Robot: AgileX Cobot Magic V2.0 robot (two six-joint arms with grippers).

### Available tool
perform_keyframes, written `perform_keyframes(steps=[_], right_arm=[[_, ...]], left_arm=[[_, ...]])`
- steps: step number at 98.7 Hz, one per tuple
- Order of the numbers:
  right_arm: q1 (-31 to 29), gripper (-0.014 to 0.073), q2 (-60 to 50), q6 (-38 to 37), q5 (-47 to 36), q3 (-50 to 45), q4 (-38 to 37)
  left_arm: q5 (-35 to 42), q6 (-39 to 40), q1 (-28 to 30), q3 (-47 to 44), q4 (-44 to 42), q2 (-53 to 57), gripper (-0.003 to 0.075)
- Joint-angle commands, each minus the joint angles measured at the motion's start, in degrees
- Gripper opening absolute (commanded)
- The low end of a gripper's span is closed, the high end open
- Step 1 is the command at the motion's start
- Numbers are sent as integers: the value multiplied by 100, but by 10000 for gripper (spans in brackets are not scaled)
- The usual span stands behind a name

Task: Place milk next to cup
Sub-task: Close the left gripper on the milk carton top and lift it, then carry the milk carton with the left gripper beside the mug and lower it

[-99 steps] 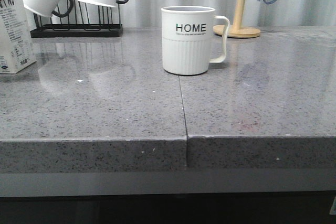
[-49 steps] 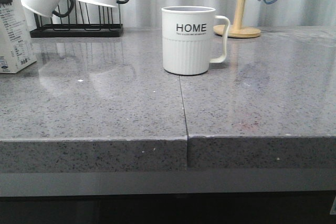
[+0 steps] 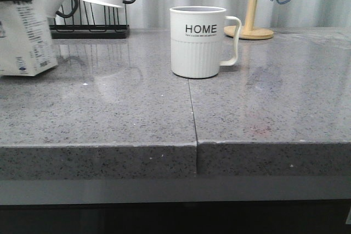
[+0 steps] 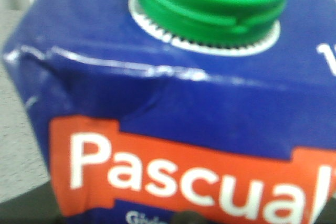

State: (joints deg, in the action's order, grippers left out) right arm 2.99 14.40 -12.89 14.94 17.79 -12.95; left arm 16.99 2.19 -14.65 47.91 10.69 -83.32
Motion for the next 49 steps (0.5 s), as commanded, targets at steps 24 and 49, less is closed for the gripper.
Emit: perform_keyframes(steps=[24,49], right_arm=[[-45,-68,28,27,-397,165,-90],[-45,-68,28,27,-397,165,-90]], left_arm=[[1551,-2020,-1200,702,1966,312,226],[1724,-2191,-1734,1090,2413,19,226]])
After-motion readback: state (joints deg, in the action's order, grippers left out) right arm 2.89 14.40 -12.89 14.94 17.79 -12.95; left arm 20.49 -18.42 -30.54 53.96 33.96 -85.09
